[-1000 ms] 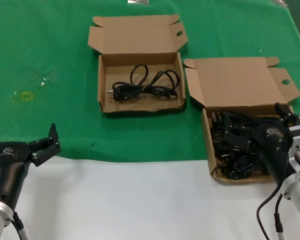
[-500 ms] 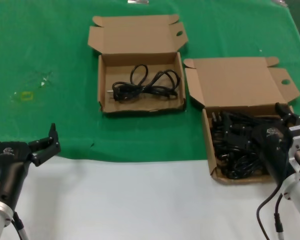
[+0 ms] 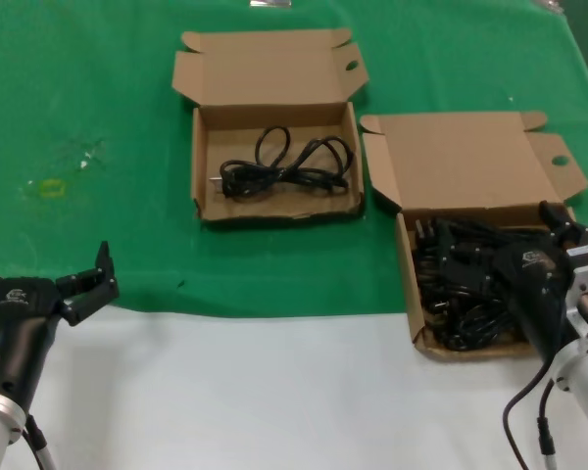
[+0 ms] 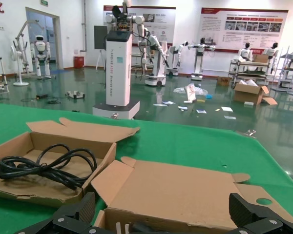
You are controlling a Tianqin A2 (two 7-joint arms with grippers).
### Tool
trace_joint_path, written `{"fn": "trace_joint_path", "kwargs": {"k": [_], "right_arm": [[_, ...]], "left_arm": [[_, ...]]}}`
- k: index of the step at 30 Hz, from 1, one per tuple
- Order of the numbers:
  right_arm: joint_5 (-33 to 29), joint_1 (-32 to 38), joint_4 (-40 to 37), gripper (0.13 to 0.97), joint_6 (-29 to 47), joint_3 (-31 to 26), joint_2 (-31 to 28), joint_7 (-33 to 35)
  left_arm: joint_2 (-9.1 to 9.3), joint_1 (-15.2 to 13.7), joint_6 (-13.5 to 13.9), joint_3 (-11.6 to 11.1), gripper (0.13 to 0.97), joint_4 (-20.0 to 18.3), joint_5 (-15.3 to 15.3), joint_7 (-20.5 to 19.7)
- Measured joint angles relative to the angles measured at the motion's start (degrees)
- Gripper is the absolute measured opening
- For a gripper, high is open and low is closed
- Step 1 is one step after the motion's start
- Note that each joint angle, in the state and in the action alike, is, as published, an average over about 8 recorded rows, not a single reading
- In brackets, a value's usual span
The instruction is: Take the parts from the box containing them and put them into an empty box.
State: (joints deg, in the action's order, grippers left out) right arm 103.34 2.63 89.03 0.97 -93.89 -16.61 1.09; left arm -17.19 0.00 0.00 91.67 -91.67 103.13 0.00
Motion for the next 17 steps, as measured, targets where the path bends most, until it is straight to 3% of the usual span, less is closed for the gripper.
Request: {"fn": "trace_joint_path", "kwargs": {"k": [17], "right_arm": [[0.0,0.0,0.0,0.966,0.0,0.0,0.0,0.0]], "left_arm": [[0.0,0.0,0.0,0.0,0.966,0.0,0.0,0.0]]}}
